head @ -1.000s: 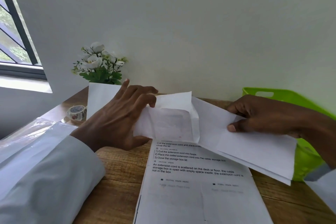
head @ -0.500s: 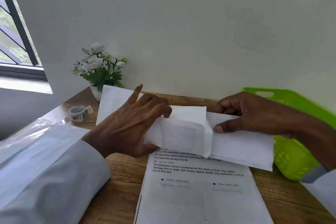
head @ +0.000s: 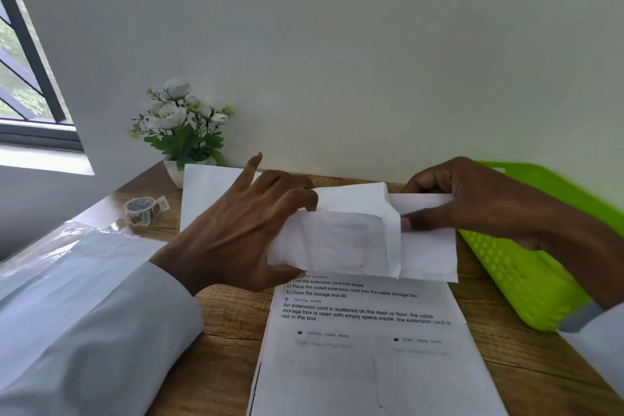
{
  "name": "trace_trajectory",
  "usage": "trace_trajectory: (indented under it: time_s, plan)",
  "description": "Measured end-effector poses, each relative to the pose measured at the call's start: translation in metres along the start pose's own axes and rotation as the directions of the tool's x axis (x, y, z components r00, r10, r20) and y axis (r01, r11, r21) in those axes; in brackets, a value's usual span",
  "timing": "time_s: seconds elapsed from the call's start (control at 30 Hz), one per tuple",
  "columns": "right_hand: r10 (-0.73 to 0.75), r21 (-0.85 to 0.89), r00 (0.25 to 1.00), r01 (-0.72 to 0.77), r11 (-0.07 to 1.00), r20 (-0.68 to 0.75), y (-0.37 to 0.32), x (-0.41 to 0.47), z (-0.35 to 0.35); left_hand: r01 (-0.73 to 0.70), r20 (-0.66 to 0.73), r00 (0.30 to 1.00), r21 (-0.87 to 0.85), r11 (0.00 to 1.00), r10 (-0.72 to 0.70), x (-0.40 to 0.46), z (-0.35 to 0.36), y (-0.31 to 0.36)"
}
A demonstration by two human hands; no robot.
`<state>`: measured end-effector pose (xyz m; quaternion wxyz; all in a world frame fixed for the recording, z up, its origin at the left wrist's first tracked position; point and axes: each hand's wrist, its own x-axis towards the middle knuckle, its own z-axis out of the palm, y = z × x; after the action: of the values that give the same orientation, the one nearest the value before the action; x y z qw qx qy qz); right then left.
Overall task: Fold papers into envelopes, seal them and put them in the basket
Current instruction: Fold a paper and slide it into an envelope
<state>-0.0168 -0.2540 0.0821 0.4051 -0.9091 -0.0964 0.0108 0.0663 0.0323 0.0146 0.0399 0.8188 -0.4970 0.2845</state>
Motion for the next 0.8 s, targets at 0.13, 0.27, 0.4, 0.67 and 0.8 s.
trace_trajectory:
  time_s: [0.13,0.27,0.4,0.67,0.8]
  plan:
    - [0.064,-0.059,0.996,-0.061,0.996,0.054,-0.001,-0.004,-0.013,0.025,-0.007,1.000,0.004,1.000,-0.025,-0.002,-0.001,-0.002]
    - [0.032,-0.022,0.999,-0.032,0.999,0.033,0.001,0.002,0.006,0.001,-0.005,1.000,-0.001,1.000,-0.001,0.003,0.002,0.004]
    - [0.000,0.053,1.000,0.000,0.999,-0.003,-0.001,0.005,0.015,0.002,-0.013,1.000,-0.015,1.000,-0.002,0.003,0.004,0.004]
    - [0.052,0.099,0.994,-0.061,0.993,0.098,-0.004,-0.001,0.011,0.014,-0.026,1.000,-0.038,0.999,-0.015,0.004,0.002,0.006]
    - [0.065,0.130,0.998,-0.062,0.990,-0.019,-0.002,0.004,0.034,0.016,-0.017,1.000,-0.055,0.998,-0.017,0.005,0.002,0.008]
